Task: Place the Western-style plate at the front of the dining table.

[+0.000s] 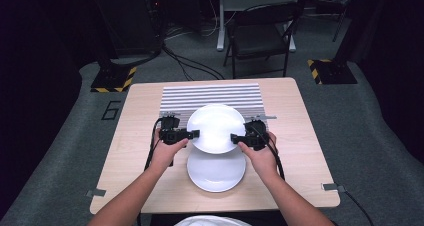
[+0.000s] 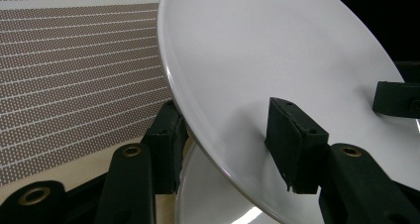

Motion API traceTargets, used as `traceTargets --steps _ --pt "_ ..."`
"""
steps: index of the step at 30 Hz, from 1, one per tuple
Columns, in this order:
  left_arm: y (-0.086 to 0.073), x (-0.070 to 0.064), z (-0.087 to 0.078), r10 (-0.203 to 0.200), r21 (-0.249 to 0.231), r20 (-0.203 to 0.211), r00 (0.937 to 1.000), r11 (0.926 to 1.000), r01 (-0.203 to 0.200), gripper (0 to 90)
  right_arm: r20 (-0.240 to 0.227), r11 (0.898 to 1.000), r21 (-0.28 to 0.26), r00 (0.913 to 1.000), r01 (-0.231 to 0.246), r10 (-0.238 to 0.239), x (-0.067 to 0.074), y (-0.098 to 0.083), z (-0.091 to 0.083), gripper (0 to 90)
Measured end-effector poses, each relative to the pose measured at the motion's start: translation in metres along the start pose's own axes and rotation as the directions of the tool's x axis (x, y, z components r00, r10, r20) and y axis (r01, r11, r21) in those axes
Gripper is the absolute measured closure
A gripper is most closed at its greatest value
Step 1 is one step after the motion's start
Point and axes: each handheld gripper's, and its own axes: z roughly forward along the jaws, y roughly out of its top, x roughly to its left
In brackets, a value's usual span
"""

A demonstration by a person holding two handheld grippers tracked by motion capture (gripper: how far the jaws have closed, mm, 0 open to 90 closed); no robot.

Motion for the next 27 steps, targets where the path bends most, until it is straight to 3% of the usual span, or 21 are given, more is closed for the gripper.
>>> traceTargets --steps 6,27 --pt "0.005 0.004 0.001 -0.009 -0.001 -0.004 1.0 1.0 0.009 50.1 0.001 1.0 -0.007 0.9997 0.025 -0.025 0.001 0.006 0.004 41.6" --pt "0.026 0.018 0.009 -0.029 0.002 -0.054 0.9981 0.9996 0.029 50.2 0.039 1.0 0.006 0.999 0.022 -0.022 0.005 0.03 0.024 42.1"
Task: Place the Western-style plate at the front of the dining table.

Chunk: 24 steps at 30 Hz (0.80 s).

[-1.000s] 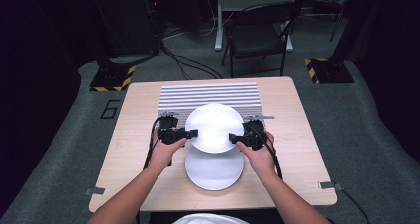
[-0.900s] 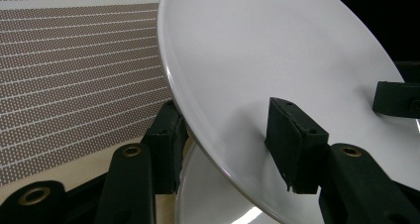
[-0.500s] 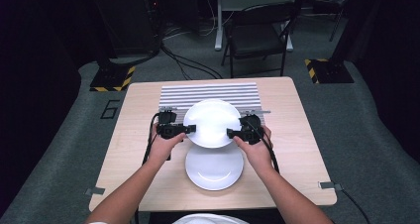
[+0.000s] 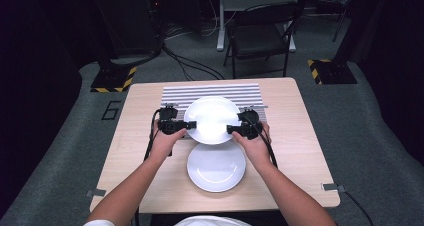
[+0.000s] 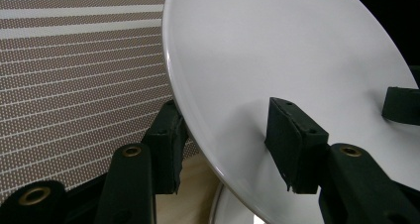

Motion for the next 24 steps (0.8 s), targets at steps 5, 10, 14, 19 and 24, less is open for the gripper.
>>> traceTargets --steps 5,10,14,19,24 --pt "0.003 0.001 0.001 -0.002 -0.001 -0.011 0.9999 1.0 0.002 50.2 0.008 1.0 0.001 1.0 -0.006 0.006 0.001 0.005 0.003 42.3" --pt "0.01 0.002 0.001 0.002 0.002 -0.017 0.9999 1.0 -0.002 50.2 0.005 1.0 -0.001 1.0 -0.003 0.003 0.0 0.009 0.005 42.3" --pt "0.013 0.005 0.001 -0.01 0.001 -0.011 0.9999 1.0 0.01 50.1 0.005 1.0 0.0 1.0 0.0 0.0 0.001 0.013 0.005 42.4" --pt "0.018 0.006 0.001 -0.007 -0.004 -0.018 0.9998 1.0 0.007 50.2 0.009 1.0 -0.005 1.0 -0.002 0.002 0.002 0.019 0.006 42.5" --pt "0.024 0.007 -0.001 -0.002 -0.011 -0.023 0.9997 0.9999 0.001 50.2 0.009 1.0 -0.007 1.0 0.002 -0.002 0.003 0.024 0.007 42.5"
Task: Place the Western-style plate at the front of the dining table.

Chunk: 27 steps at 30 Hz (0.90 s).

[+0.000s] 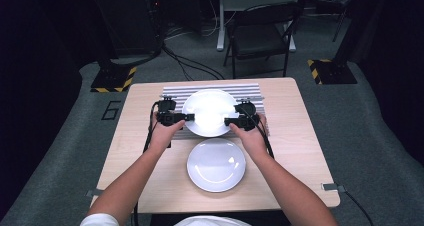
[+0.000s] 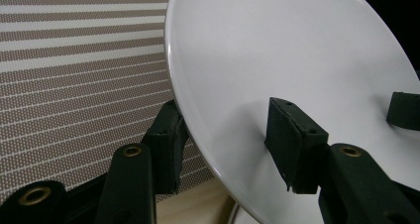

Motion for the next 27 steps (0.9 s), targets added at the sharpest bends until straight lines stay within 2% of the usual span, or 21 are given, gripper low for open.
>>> traceTargets --steps 11,12,14,16,20,27 --pt "0.011 0.004 0.0 0.002 -0.001 -0.011 0.9999 1.0 -0.002 50.3 -0.014 1.0 -0.001 0.9999 0.009 -0.009 0.0 0.009 0.003 42.8" --pt "0.011 0.004 0.0 0.002 -0.005 -0.011 0.9999 1.0 -0.002 50.6 -0.013 1.0 -0.002 0.9999 -0.001 0.001 0.001 0.01 0.004 42.8" --pt "0.012 0.006 0.002 -0.009 -0.004 -0.004 0.9999 1.0 0.009 50.7 -0.011 1.0 -0.002 0.9999 0.012 -0.012 0.0 0.011 0.005 42.8" --pt "0.012 0.007 0.004 -0.02 -0.002 -0.003 0.9998 0.9998 0.02 50.6 -0.005 1.0 0.001 1.0 0.005 -0.005 0.001 0.013 0.005 42.8" --pt "0.012 0.009 0.007 -0.008 0.006 -0.017 0.9998 1.0 0.008 50.7 0.0 1.0 0.009 1.0 0.009 -0.009 0.0 0.012 0.01 42.8" --pt "0.012 0.013 0.015 -0.021 0.01 -0.021 0.9996 0.9997 0.021 50.7 0.006 1.0 0.017 0.9999 0.016 -0.016 -0.002 0.012 0.018 42.8"
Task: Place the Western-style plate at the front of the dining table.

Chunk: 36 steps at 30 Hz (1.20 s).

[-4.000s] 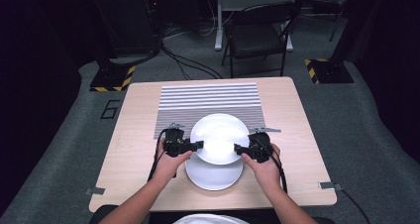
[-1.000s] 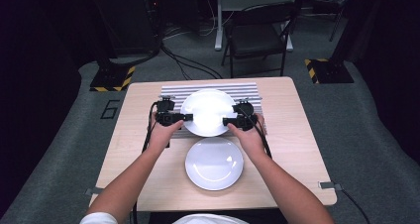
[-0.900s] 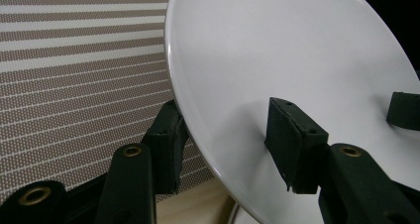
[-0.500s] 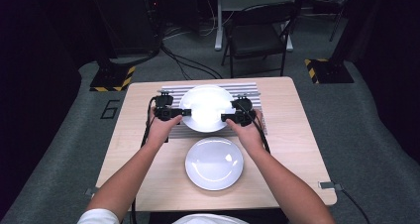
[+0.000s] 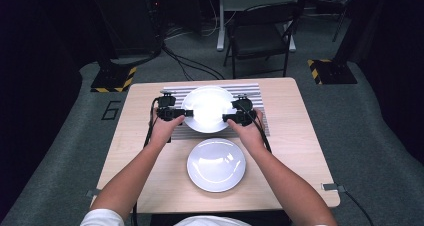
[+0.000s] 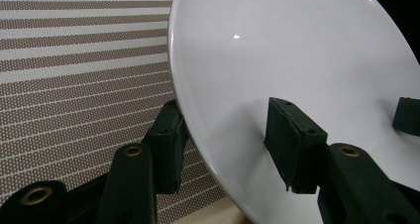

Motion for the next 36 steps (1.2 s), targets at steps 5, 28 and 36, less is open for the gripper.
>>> traceTargets --steps 5,28,36 --pt "0.0 0.003 0.004 -0.001 0.008 -0.002 1.0 1.0 0.001 50.8 -0.004 1.0 0.009 1.0 -0.008 0.008 -0.001 0.0 0.005 42.8" --pt "-0.001 0.012 0.026 -0.015 0.035 -0.03 0.9994 0.9993 0.016 51.5 0.017 0.999 0.027 0.9995 -0.027 0.027 -0.009 -0.002 0.03 43.6" --pt "0.0 0.017 0.03 -0.029 0.027 -0.025 0.9993 0.9992 0.029 51.4 0.02 1.0 0.017 0.9997 -0.015 0.015 -0.011 0.003 0.036 44.1"
